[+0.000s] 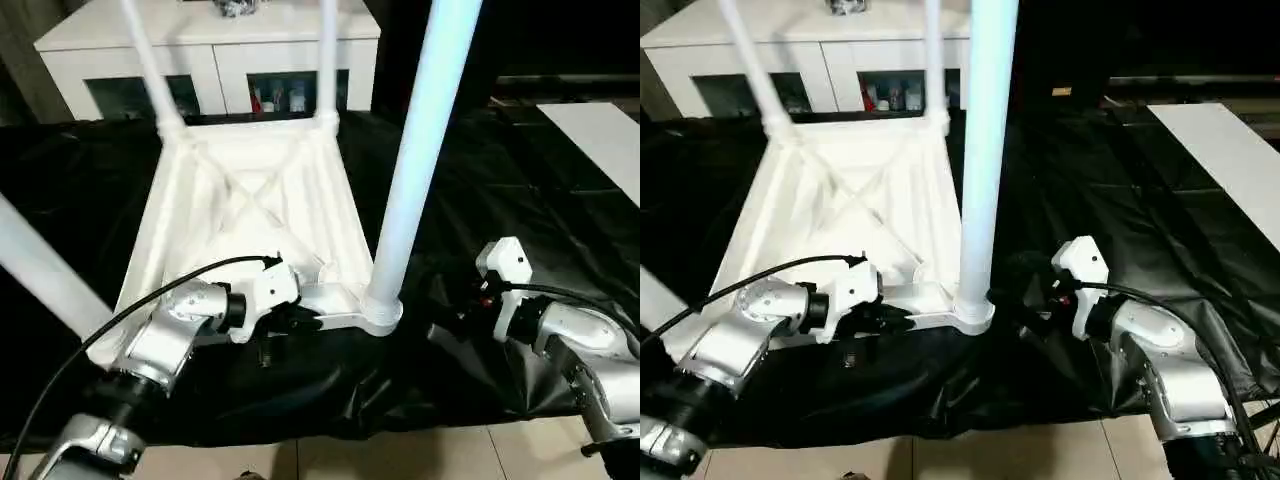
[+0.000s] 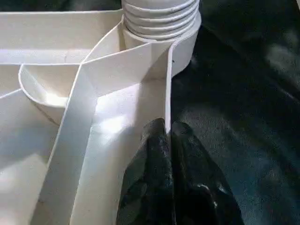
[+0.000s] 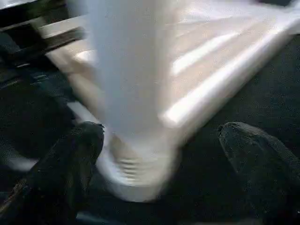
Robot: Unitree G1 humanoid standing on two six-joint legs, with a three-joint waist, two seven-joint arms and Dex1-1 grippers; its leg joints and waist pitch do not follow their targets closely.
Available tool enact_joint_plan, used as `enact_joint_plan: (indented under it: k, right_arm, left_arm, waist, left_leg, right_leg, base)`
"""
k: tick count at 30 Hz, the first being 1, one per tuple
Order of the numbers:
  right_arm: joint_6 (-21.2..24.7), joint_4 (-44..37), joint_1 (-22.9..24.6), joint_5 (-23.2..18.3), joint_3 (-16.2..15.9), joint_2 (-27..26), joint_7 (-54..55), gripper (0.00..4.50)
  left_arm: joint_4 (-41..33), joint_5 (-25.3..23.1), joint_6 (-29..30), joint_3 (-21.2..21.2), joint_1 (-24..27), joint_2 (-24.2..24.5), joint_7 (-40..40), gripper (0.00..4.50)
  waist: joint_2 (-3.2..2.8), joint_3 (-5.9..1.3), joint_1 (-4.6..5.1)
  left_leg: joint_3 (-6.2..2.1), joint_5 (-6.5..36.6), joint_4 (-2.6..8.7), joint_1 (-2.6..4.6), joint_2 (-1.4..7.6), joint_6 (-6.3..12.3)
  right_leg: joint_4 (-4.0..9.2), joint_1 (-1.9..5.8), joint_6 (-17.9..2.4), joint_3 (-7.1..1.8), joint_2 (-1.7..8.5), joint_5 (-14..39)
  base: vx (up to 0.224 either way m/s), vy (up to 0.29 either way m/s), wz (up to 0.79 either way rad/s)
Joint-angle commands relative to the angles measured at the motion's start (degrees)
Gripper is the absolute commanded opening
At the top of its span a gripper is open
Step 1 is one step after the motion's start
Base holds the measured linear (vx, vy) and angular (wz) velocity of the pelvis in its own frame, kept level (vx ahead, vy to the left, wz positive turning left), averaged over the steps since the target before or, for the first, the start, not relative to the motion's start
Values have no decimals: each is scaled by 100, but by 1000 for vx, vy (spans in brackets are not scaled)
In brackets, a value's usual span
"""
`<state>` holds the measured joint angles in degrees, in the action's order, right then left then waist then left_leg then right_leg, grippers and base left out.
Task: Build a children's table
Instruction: Rotate table base, then rotate leg to tighten
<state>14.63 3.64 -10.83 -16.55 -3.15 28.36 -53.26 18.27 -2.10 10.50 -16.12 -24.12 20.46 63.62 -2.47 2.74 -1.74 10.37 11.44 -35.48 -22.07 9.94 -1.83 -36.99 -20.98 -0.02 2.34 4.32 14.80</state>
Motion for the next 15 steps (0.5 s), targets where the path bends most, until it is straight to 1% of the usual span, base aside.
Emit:
enact_joint_plan:
  k: [1, 3, 4, 5, 6, 7, 8, 9, 10, 11, 12, 13, 14, 15]
  right_arm:
    - [-166, 199, -127, 139, -252, 78, -244, 450]
    - [-178, 214, -135, 156, -265, 80, -251, 450]
    - [-266, 324, -196, 283, -366, 98, -299, 450]
    - [-308, 381, -241, 331, -391, 82, -285, 450]
    - [-432, 546, -371, 471, -465, 36, -245, 450]
    - [-543, 696, -493, 594, -522, -13, -194, 450]
    - [-622, 861, -635, 687, -547, -79, -98, 450]
    - [-656, 1012, -774, 743, -574, -151, -52, 450]
    - [-666, 1104, -854, 773, -586, -197, -10, 450]
    - [-672, 1198, -947, 804, -612, -251, 22, 450]
    - [-687, 1266, -1000, 800, -636, -274, 18, 450]
    - [-722, 1348, -1052, 794, -658, -293, 9, 450]
    - [-730, 1415, -1097, 765, -666, -328, -13, 450]
    - [-751, 1481, -1133, 754, -666, -358, -33, 450]
  left_arm:
    - [-166, 90, 246, 53, 54, -120, -272, 6]
    - [-171, 86, 249, 49, 53, -124, -280, 6]
    - [-206, 49, 270, 24, 39, -152, -341, 6]
    - [-201, 51, 266, 20, 22, -167, -351, 6]
    - [-186, 55, 255, 10, -29, -212, -379, 6]
    - [-161, 64, 242, 3, -81, -248, -390, 6]
    - [-208, 66, 291, -33, -101, -260, -351, 6]
    - [-222, 43, 336, -67, -131, -265, -348, 6]
    - [-227, 35, 369, -84, -144, -267, -341, 6]
    - [-203, -3, 363, -108, -176, -259, -349, 6]
    - [-207, -6, 399, -126, -190, -255, -345, 6]
    - [-221, 13, 458, -143, -198, -258, -332, 6]
    - [-182, -16, 421, -147, -228, -251, -366, 6]
    - [-151, -35, 392, -147, -250, -247, -394, 6]
  waist:
    - [144, -318, -54]
    - [139, -322, -75]
    - [146, -324, -77]
    - [144, -321, -77]
    - [155, -328, -68]
    - [146, -330, -59]
    - [157, -322, -54]
    - [136, -323, -51]
    - [138, -333, -49]
    - [122, -339, -54]
    - [127, -340, -52]
    - [140, -357, -66]
    - [114, -359, -78]
    - [124, -371, -89]
  left_leg:
    - [-135, 512, 422, 69, 355, 696]
    - [-134, 424, 412, 64, 343, 718]
    - [-137, 383, 414, 56, 341, 733]
    - [-137, 379, 414, 54, 333, 735]
    - [-130, 384, 408, 57, 340, 730]
    - [-130, 371, 406, 50, 324, 721]
    - [-125, 408, 404, 55, 323, 721]
    - [-128, 412, 409, 58, 324, 703]
    - [-126, 398, 401, 68, 321, 699]
    - [-129, 342, 396, 68, 327, 709]
    - [-128, 305, 395, 65, 324, 720]
    - [-130, 155, 382, 62, 330, 794]
    - [-132, 123, 375, 66, 327, 812]
    - [-126, 81, 362, 62, 328, 850]
  right_leg:
    - [448, 193, -1596, -230, 433, -173]
    - [448, 198, -1592, -237, 429, -271]
    - [437, 199, -1581, -230, 427, -331]
    - [440, 201, -1577, -227, 422, -338]
    - [438, 195, -1593, -228, 431, -344]
    - [438, 204, -1601, -224, 422, -343]
    - [446, 191, -1614, -228, 421, -319]
    - [440, 188, -1626, -227, 426, -270]
    - [434, 187, -1638, -224, 420, -288]
    - [420, 187, -1654, -228, 421, -373]
    - [414, 191, -1655, -227, 412, -438]
    - [377, 202, -1679, -225, 415, -720]
    - [374, 199, -1689, -225, 414, -782]
    - [365, 204, -1709, -226, 419, -914]
  base:
    - [0, 0, 0]
    - [0, 0, 0]
    - [0, 0, 0]
    - [0, 0, 0]
    - [0, 0, 0]
    - [0, 0, 0]
    - [0, 0, 0]
    - [0, 0, 0]
    - [0, 0, 0]
    - [0, 0, 0]
    - [0, 0, 0]
    - [0, 0, 0]
    - [0, 0, 0]
    - [0, 0, 0]
